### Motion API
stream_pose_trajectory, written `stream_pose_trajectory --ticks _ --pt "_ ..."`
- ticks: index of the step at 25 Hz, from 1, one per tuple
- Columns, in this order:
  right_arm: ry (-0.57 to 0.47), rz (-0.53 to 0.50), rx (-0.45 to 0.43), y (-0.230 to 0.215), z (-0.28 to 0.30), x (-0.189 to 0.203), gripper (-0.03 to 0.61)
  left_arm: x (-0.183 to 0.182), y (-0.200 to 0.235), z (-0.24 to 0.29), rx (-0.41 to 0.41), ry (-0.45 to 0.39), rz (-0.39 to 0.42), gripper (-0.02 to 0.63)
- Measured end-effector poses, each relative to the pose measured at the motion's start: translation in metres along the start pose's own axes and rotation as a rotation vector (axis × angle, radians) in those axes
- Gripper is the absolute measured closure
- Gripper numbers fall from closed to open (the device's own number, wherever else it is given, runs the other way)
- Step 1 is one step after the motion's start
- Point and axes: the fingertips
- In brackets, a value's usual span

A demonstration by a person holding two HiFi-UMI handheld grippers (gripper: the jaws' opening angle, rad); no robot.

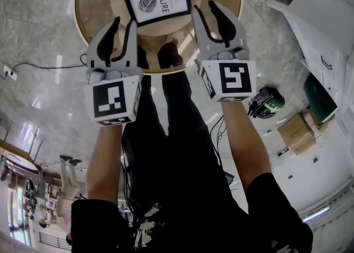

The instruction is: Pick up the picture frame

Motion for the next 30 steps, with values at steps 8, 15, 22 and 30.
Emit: stream_pose_trajectory --ticks 8,15,22,30 --pt "0.030 -0.009 -0.015 0.000 0.029 0.027 0.451 0.025 0.015 0.033 -0.020 0.024 -0.051 0.500" --pt "0.049 -0.012 -0.017 -0.007 0.054 0.047 0.451 0.048 0.013 0.059 -0.007 0.054 -0.054 0.502" --pt "0.079 -0.012 -0.008 -0.017 0.071 0.073 0.451 0.060 0.018 0.080 -0.022 0.054 -0.068 0.500" --pt "0.132 0.036 -0.019 -0.024 0.098 0.104 0.451 0.091 0.027 0.117 -0.029 0.135 -0.096 0.500"
Point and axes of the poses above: the fingertips, and each gripper's own axes: z forward along the fingers, y to its left, x out of its underside, and after that the axes turned 9 degrees about y, right-handed
